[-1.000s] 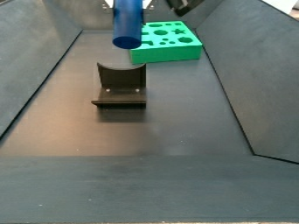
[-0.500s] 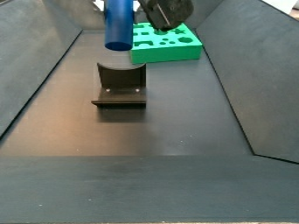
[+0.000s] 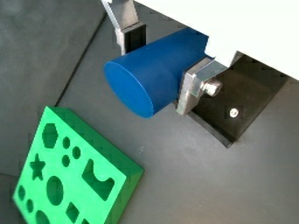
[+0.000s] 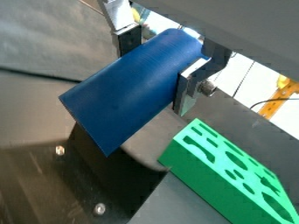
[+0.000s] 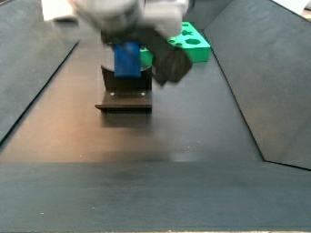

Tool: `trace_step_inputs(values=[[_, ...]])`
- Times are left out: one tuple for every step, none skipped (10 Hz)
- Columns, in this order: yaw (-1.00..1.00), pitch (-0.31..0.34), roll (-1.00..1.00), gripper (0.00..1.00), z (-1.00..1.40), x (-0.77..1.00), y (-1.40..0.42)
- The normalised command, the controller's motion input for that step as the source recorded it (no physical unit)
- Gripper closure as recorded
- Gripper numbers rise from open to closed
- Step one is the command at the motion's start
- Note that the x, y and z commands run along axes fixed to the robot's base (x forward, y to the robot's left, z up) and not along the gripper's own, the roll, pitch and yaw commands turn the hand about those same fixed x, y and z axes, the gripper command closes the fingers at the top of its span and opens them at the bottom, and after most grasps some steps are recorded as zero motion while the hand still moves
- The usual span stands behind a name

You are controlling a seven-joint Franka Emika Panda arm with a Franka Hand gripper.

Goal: Pick up the oval object. Move up. Place the oval object on the fixture. Regrasp the oval object. Move to above the board. Insert the oval object.
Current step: Place the oval object on the fixture, then regrasp the oval object.

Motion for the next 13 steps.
trace_step_inputs(values=[[-0.22,0.068,-0.39,1.0,-1.0,0.19,0.14],[-0.21,0.048,-0.29,1.0,-1.0,0.19,0.14],[-0.19,0.003,-0.2,1.0,-0.94,0.18,0.12],[-0.16,-0.023,-0.17,1.0,-0.67,0.14,0.1],[-0.13,-0.032,-0.16,1.0,-0.49,0.12,0.08],[-0.11,-0.038,-0.15,1.0,-0.37,0.11,0.07],[-0.09,-0.047,-0.15,1.0,-0.21,0.09,0.06],[0.0,0.0,0.0,1.0,-0.17,0.0,-0.5],[0.0,0.0,0.0,0.0,0.0,0.0,0.0],[0.02,-0.034,0.06,0.0,1.0,0.0,0.0],[0.02,-0.032,0.07,0.0,1.0,0.0,0.0],[0.04,-0.009,0.07,0.0,1.0,-0.03,0.0],[0.04,0.016,0.08,0.0,1.0,-0.04,-0.01]])
